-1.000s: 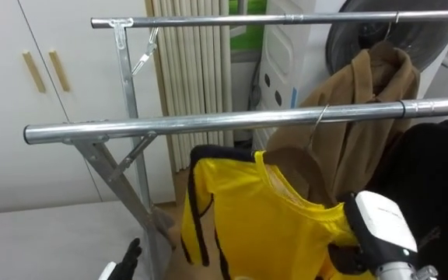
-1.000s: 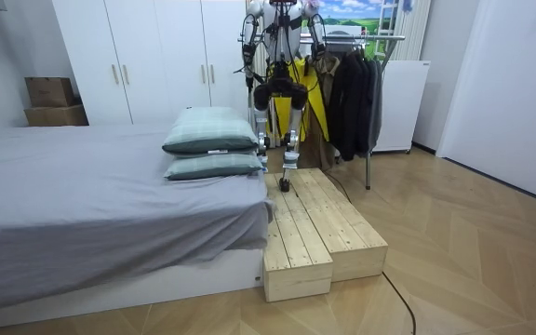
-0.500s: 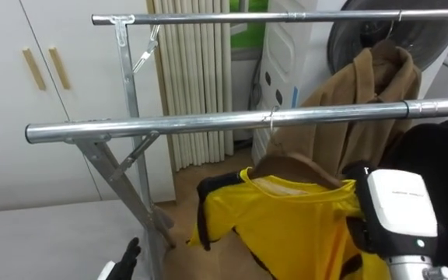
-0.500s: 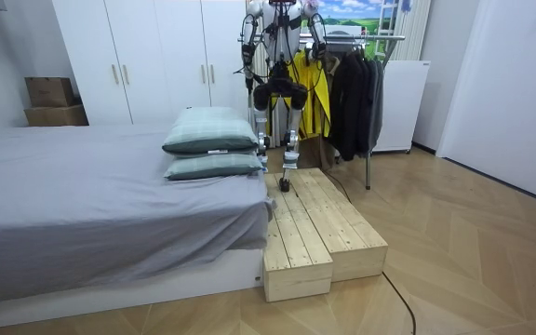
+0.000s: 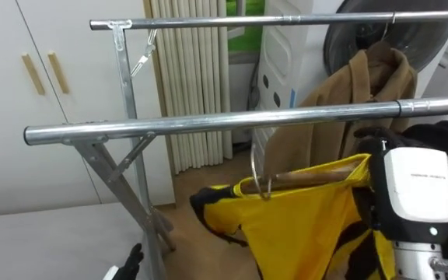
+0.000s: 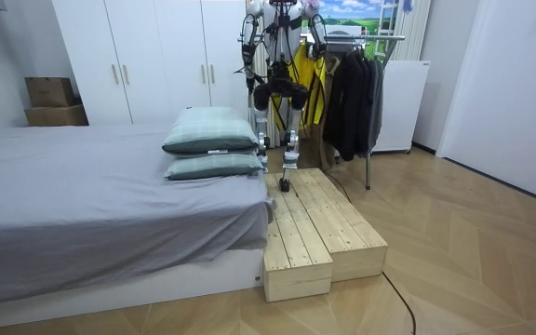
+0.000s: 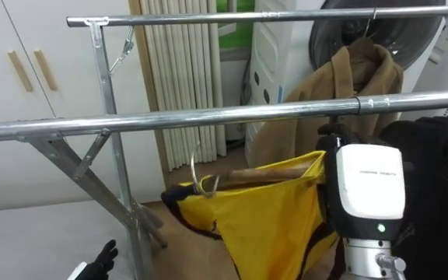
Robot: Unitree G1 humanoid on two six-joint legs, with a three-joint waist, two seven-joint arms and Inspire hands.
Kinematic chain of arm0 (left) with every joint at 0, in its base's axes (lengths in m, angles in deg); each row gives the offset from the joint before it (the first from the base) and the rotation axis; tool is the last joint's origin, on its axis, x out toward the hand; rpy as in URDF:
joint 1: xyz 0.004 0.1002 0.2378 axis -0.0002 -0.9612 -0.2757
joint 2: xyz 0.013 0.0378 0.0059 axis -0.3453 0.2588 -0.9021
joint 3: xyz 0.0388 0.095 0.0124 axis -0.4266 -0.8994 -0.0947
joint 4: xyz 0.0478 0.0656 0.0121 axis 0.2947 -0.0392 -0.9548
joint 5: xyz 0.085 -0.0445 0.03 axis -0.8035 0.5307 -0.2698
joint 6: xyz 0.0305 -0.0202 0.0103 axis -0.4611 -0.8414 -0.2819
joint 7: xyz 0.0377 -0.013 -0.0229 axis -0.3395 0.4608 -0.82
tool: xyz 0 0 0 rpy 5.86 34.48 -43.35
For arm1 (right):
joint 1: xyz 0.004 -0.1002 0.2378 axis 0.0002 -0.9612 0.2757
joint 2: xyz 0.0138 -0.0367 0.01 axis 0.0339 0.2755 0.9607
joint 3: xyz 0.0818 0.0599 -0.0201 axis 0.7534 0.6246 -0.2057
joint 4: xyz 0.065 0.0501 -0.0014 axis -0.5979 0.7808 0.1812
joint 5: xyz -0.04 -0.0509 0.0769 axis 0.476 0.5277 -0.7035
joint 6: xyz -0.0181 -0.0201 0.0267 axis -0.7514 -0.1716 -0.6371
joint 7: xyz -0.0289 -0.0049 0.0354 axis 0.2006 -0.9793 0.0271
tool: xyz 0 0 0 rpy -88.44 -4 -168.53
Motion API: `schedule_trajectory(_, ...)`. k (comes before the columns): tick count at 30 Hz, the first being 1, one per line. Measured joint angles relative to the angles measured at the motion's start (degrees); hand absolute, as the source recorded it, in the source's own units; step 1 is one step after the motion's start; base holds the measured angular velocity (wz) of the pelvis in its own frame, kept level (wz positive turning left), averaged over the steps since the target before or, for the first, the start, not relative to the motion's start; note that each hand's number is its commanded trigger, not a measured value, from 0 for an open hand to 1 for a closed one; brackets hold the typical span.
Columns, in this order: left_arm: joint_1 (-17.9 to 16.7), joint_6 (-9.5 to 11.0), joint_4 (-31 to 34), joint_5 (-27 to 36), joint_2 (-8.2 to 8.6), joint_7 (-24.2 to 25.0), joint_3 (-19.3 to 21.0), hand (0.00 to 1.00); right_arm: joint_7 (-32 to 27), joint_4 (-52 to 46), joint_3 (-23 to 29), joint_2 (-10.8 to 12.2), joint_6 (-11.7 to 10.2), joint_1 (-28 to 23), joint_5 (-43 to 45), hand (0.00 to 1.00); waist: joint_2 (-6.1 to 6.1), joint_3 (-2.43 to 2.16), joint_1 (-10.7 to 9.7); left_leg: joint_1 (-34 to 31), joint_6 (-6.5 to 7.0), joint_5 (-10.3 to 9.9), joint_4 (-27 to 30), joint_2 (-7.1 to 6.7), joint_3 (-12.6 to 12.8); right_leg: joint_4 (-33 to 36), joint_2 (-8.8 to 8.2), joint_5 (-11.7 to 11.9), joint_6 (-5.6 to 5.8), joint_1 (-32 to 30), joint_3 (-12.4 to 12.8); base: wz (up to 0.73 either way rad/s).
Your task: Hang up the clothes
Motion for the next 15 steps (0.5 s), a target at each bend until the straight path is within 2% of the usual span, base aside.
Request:
schedule_trajectory(7,0.0,-0.3,1.0,0.1,-0.06,0.7,0.1,0.0,2.3,0.2,-1.4,0.1,-0.5,-1.3,-6.1,0.0,0.23,0.07,0.1,0.0,0.0,0.0,-0.1,0.0,-0.2,-0.1,0.0,0.0,0.0,0.0,0.0,0.0)
schedule_trajectory(9,0.0,-0.4,1.0,0.1,-0.07,1.3,0.1,0.0,3.7,0.2,-1.4,0.1,-0.5,-1.4,-7.0,0.0,0.63,0.28,0.0,0.0,0.01,0.0,-0.1,-0.01,-0.3,-0.1,0.0,0.0,0.01,-0.1,0.0,0.0)
schedule_trajectory(15,0.0,-0.6,1.6,0.0,-0.07,2.6,0.2,0.0,7.7,0.2,-1.4,0.2,-0.4,-1.7,-9.7,0.0,0.69,0.25,-0.2,-0.4,0.0,0.0,0.0,0.03,-0.1,0.0,0.03,0.0,-0.04,-0.5,0.0,0.0)
